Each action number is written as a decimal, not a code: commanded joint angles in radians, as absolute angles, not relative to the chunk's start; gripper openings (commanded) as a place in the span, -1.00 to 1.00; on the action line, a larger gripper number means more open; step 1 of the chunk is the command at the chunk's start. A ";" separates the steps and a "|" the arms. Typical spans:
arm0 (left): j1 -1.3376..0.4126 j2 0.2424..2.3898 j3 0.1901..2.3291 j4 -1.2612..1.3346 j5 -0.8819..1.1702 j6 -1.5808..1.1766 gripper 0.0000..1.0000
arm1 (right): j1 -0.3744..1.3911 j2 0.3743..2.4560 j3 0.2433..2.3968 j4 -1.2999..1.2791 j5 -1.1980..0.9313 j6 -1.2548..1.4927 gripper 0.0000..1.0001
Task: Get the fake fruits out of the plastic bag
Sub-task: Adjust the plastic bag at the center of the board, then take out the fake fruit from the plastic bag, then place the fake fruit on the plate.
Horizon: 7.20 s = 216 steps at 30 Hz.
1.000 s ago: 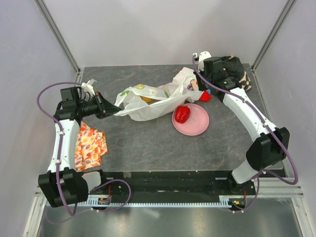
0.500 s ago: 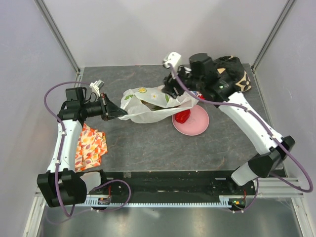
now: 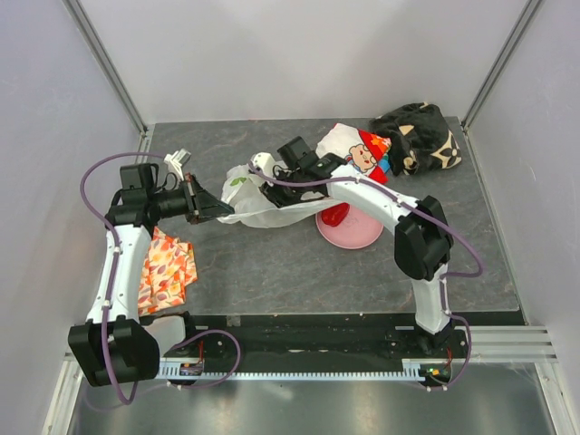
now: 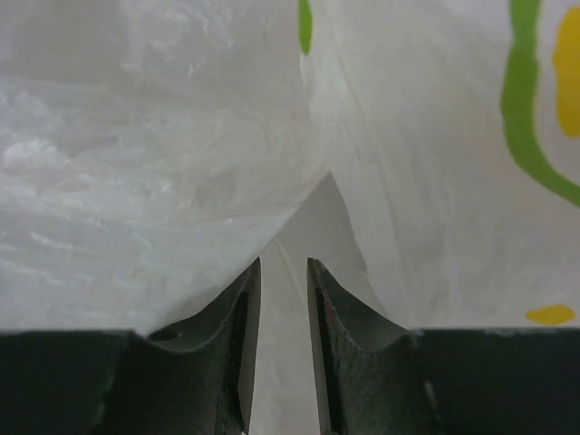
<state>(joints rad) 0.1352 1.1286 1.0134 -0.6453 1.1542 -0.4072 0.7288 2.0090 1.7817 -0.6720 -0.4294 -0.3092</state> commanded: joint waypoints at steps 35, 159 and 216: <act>0.015 1.095 1.046 -0.787 0.951 -0.133 -0.97 | 0.738 1.907 1.628 -0.683 -0.302 -0.977 0.33; 0.120 1.241 1.298 -0.833 0.781 -0.120 -0.97 | 0.291 1.539 1.249 -0.273 -0.242 -0.097 -1.00; 0.140 1.284 1.339 -0.816 0.747 -0.087 -0.97 | 0.170 1.635 1.347 -0.244 -0.581 0.383 -1.00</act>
<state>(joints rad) 0.1253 1.2896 1.3121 -0.8371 0.7605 -0.1246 0.1680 1.6409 1.2922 -0.3069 -0.5030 0.3115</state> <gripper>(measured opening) 0.026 0.009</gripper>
